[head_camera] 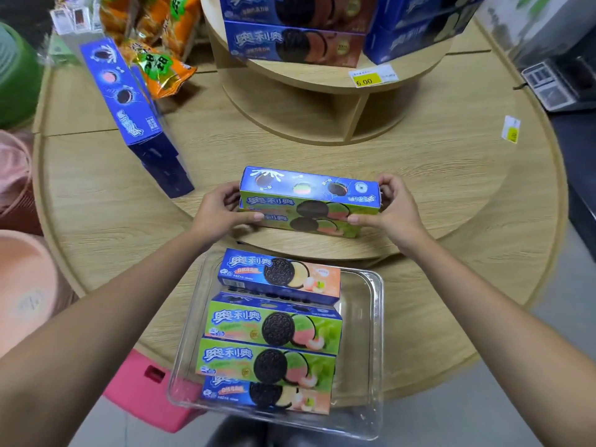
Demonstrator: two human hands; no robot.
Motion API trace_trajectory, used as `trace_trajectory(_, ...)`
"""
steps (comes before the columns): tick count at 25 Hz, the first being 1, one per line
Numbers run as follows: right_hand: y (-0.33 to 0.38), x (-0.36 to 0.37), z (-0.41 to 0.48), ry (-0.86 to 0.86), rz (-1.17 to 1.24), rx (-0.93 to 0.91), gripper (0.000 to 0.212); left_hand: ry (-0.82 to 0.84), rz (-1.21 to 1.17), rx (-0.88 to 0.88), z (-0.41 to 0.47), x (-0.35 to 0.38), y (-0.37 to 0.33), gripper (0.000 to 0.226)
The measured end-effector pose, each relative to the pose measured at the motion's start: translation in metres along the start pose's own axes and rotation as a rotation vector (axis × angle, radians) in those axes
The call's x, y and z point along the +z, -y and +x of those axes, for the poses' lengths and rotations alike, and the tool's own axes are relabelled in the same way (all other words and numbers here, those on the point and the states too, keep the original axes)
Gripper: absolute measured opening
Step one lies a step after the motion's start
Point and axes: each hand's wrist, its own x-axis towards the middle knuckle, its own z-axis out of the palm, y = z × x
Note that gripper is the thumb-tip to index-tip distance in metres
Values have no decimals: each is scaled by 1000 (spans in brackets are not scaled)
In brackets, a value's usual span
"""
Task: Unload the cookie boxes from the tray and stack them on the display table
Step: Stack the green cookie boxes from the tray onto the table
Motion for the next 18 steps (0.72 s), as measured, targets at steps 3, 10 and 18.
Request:
trace_trajectory(3,2,7,0,7,-36,-2,69,19,54,43,-2,-4,-4,44)
trace_trajectory(10,-5,7,-16,20,-196,-37,75,25,219,144,-4,-6,-4,43)
trace_trajectory(18,-3,25,-27,-48,-230,-4,74,29,371,224,-12,-21,7,44)
